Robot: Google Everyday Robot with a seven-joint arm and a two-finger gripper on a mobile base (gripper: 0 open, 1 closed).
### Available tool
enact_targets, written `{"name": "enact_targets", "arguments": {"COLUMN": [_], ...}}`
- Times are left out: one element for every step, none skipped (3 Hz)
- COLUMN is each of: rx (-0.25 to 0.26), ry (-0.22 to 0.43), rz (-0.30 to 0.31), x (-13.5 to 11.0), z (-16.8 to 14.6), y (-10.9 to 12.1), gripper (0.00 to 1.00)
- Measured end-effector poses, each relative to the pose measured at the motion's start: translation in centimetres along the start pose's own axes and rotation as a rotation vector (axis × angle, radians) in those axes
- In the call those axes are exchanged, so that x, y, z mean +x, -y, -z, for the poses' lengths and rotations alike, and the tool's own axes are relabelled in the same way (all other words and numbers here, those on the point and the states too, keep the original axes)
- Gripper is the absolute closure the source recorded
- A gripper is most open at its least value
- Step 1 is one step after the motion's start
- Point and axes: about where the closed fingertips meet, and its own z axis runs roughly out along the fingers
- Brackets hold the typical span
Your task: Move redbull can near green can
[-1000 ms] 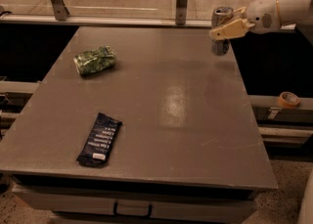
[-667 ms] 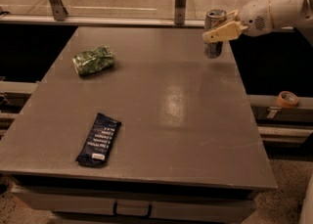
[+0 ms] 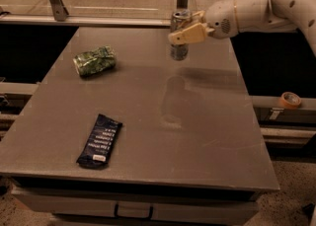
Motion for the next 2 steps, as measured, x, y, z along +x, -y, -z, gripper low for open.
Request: {"name": "enact_targets", "arguments": {"rx": [-0.01, -0.041], "ry": [0.005, 0.039], "rz": [-0.001, -0.025], "x": [-0.1, 0.3], "z": [-0.7, -2.5], "y": [-0.3, -0.9], "gripper": [1.0, 1.0]}}
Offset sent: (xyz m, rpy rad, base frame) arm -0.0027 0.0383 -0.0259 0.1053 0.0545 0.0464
